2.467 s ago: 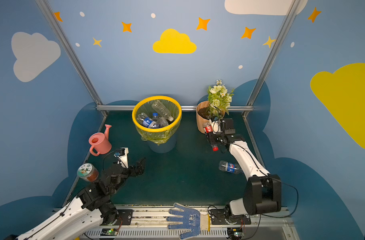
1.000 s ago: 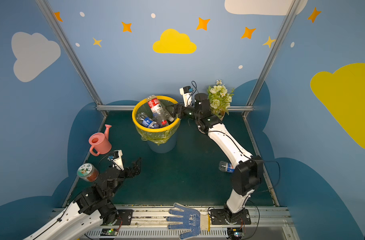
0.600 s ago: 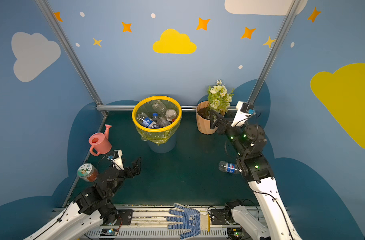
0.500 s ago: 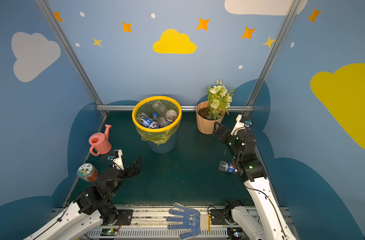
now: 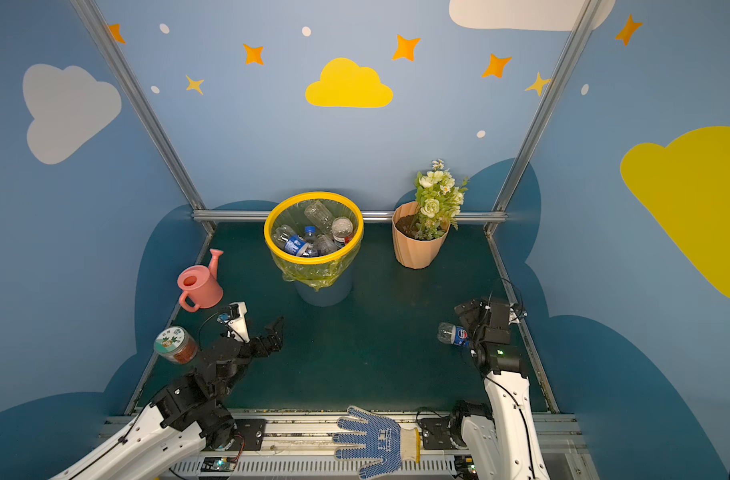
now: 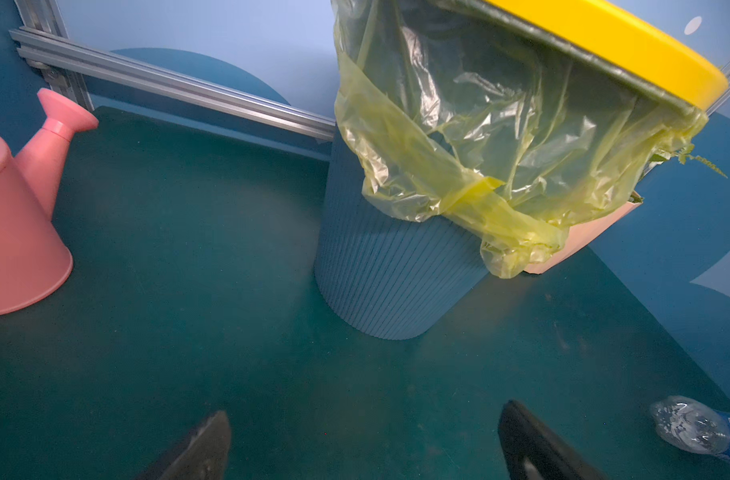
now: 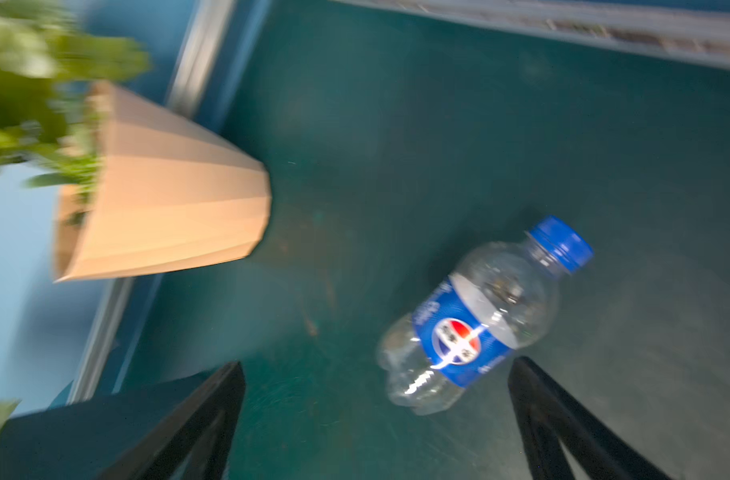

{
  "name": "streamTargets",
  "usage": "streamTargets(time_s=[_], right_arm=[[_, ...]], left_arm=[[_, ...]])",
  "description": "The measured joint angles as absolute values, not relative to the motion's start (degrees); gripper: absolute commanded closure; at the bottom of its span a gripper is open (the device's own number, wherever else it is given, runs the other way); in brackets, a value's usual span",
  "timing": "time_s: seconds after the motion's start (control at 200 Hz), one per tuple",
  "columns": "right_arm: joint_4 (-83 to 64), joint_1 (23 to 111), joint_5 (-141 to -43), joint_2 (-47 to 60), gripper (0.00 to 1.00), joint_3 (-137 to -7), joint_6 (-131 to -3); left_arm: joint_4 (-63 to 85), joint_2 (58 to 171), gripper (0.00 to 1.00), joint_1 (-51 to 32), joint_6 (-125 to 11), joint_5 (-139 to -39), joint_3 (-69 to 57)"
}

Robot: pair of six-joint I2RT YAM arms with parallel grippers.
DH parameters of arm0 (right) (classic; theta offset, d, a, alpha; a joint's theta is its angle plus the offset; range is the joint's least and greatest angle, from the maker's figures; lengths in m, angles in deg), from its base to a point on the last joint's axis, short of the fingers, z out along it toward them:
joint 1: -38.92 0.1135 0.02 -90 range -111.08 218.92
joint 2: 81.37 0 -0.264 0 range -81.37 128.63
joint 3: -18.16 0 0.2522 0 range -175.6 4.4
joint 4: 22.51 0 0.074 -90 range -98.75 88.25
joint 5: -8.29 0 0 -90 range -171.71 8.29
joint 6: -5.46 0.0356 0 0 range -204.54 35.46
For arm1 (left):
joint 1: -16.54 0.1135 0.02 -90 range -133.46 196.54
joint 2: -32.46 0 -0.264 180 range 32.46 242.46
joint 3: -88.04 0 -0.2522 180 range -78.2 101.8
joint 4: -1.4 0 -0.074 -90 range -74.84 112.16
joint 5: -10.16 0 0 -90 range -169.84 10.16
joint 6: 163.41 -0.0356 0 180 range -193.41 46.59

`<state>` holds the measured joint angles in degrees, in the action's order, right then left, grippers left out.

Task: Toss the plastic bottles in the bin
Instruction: 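Reach the right gripper to the last blue-labelled bottle and grasp it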

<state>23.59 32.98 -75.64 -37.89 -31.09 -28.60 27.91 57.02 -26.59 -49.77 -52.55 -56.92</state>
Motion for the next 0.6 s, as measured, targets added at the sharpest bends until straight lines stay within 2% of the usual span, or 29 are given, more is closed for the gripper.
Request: streamTargets(time_s=[0.34, 0.601], right_arm=[[22.6, 29.0, -82.3, -31.0, 0.04, -27.4, -25.8], [18.1, 27.5, -84.9, -20.1, 0.06, -27.4, -25.9]], left_arm=[[27.9, 56.7, 0.00, -26.6, -49.8, -52.3, -57.6], [28.0, 56.2, 0.00, -26.6, -49.8, -52.1, -57.8]])
